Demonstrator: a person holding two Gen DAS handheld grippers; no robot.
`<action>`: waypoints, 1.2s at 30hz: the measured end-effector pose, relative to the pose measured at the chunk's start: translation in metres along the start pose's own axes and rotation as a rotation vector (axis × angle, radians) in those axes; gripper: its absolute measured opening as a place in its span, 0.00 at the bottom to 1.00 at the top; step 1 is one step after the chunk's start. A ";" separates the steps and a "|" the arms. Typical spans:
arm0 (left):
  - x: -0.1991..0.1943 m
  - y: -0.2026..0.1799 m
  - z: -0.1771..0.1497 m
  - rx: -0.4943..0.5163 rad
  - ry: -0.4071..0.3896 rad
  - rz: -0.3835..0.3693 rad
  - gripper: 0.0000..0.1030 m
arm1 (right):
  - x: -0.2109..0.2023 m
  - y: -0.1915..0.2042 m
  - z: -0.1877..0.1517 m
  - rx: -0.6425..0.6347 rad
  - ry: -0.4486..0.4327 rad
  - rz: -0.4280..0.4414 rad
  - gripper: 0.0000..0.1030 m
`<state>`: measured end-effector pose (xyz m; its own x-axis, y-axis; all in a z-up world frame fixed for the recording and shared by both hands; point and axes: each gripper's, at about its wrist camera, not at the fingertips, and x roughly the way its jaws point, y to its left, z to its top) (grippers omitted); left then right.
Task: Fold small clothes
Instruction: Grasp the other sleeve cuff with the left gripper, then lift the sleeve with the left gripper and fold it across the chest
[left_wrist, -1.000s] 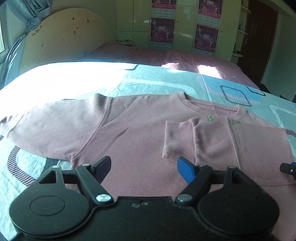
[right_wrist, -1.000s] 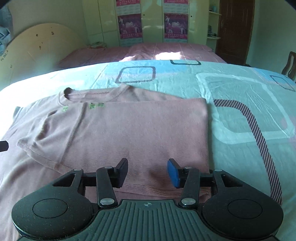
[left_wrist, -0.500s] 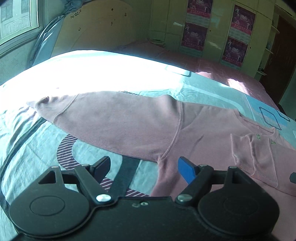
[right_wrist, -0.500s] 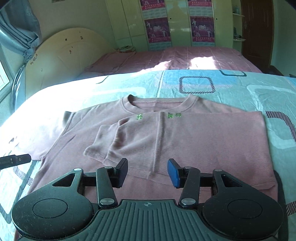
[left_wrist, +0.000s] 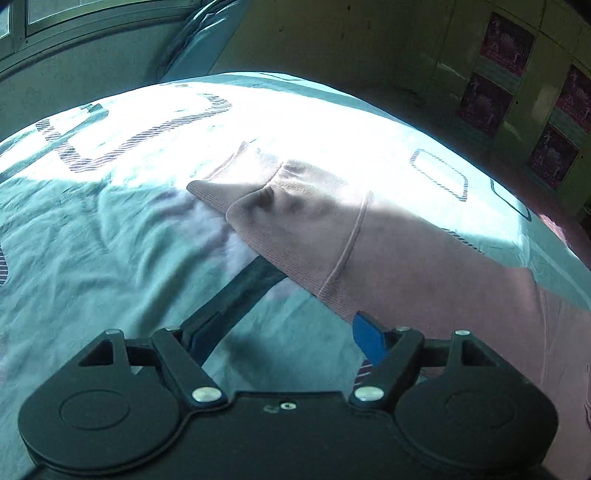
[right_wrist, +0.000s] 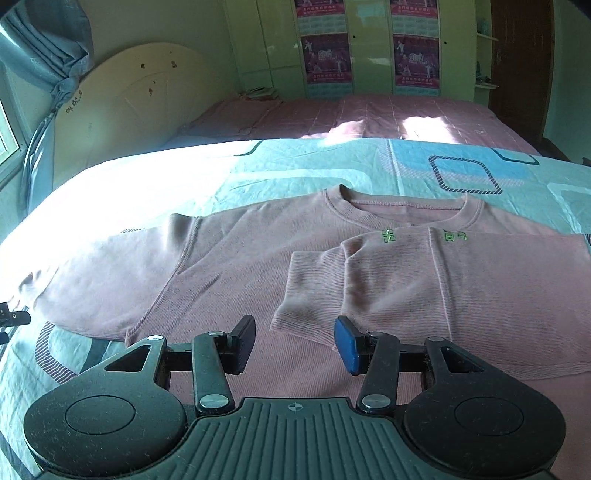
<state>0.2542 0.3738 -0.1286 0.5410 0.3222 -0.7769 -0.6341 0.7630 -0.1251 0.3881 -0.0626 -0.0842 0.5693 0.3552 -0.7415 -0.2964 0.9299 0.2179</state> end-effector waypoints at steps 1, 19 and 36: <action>0.007 0.009 0.007 -0.022 0.000 0.001 0.74 | 0.003 0.005 0.000 -0.005 0.004 -0.004 0.46; 0.064 0.050 0.056 -0.217 -0.084 -0.095 0.12 | 0.041 0.018 -0.003 -0.010 0.040 -0.125 0.46; -0.067 -0.155 0.025 0.242 -0.201 -0.586 0.10 | 0.017 -0.020 -0.002 0.076 -0.014 -0.078 0.46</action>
<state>0.3299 0.2481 -0.0419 0.8659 -0.1039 -0.4894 -0.0743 0.9406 -0.3312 0.4022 -0.0752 -0.1021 0.5991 0.2819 -0.7494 -0.1920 0.9592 0.2074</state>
